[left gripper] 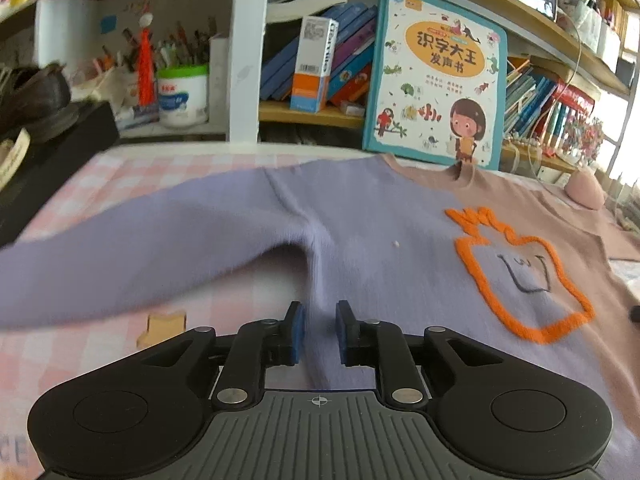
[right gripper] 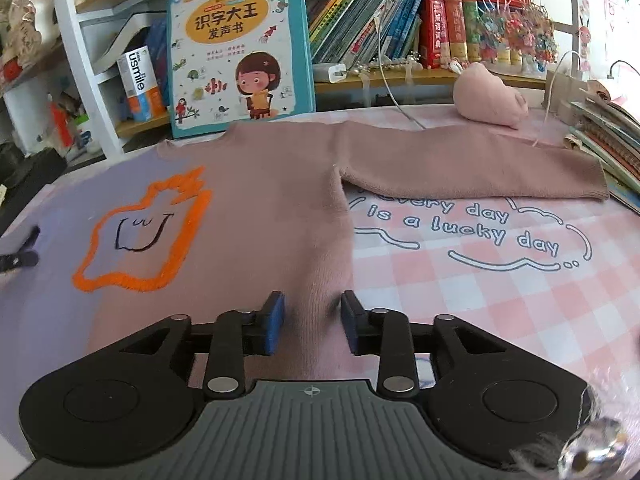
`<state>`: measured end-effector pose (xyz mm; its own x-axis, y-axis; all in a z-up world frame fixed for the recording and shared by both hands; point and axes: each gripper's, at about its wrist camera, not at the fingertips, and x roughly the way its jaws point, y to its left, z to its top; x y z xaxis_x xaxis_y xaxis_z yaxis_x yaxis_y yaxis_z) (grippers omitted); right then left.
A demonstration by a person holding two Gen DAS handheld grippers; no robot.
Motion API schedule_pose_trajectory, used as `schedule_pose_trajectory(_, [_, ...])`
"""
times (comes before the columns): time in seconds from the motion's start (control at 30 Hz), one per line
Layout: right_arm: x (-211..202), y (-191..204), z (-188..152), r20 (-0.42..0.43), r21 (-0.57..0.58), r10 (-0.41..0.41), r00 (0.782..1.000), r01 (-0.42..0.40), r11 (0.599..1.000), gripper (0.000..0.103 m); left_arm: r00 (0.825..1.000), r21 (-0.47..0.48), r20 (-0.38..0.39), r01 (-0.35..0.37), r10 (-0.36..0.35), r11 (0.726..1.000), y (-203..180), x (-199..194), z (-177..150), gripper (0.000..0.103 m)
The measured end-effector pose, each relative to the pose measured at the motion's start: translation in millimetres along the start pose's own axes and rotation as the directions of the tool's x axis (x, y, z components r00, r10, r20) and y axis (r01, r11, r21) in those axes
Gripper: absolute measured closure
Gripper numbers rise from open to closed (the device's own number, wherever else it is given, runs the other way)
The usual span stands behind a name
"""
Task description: Fold clothes
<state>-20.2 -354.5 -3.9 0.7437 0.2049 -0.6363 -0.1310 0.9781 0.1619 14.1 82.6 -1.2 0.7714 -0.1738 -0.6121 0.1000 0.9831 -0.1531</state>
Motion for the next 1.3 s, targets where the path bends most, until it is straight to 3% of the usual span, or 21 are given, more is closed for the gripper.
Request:
schedule_pose_trajectory(0.07, [3.0, -0.1, 1.7, 0.002, 0.004, 0.002, 1.0, -0.002, 1.0, 0.067, 1.0, -0.031, -0.004, 0.025, -0.025, 0.999, 1.4, -7.7, -5.0, 0.075])
schedule_pose_trajectory(0.17, [6.7, 7.0, 2.8, 0.005, -0.021, 0.0, 1.0, 0.0, 1.0, 0.067, 0.998, -0.075, -0.005, 0.068, -0.069, 0.995, 0.9, -16.1, -12.7, 0.075])
schedule_pose_trajectory(0.23, [7.5, 10.1, 2.4, 0.006, -0.032, 0.012, 1.0, -0.012, 0.999, 0.078, 0.996, -0.063, -0.006, 0.094, -0.094, 0.994, -3.6, -19.2, -17.0, 0.079])
schedule_pose_trajectory(0.27, [7.9, 11.7, 2.2, 0.006, -0.038, 0.018, 1.0, -0.018, 0.999, 0.085, 0.996, -0.057, -0.005, 0.092, -0.092, 0.994, -4.6, -19.2, -17.6, 0.089])
schedule_pose_trajectory(0.33, [8.5, 12.1, 2.6, 0.01, -0.041, 0.019, 1.0, -0.019, 0.999, 0.093, 0.997, -0.059, -0.002, 0.08, -0.081, 0.995, -4.0, -18.0, -17.4, 0.093])
schedule_pose_trajectory(0.47, [8.4, 6.2, 2.3, 0.026, -0.008, 0.017, 1.0, -0.017, 1.0, 0.093, 0.999, -0.05, 0.005, 0.05, -0.05, 0.998, -4.8, -14.4, -15.5, 0.095])
schedule_pose_trajectory(0.67, [5.8, 2.6, -0.9, 0.07, -0.02, -0.081, 0.994, 0.083, 0.996, 0.093, 0.999, 0.048, 0.008, 0.052, -0.053, 0.997, -29.8, -9.4, -18.8, 0.096])
schedule_pose_trajectory(1.03, [6.7, 6.0, -2.0, 0.056, -0.026, -0.057, 0.997, 0.058, 0.998, 0.093, 0.999, -0.006, 0.003, 0.042, -0.042, 0.999, -9.8, -16.8, -20.3, 0.096])
schedule_pose_trajectory(1.3, [5.0, 7.4, -3.8, 0.053, -0.025, -0.05, 0.997, 0.052, 0.998, 0.093, 1.0, 0.008, -0.002, 0.025, -0.025, 1.0, -8.8, -22.1, -23.5, 0.096])
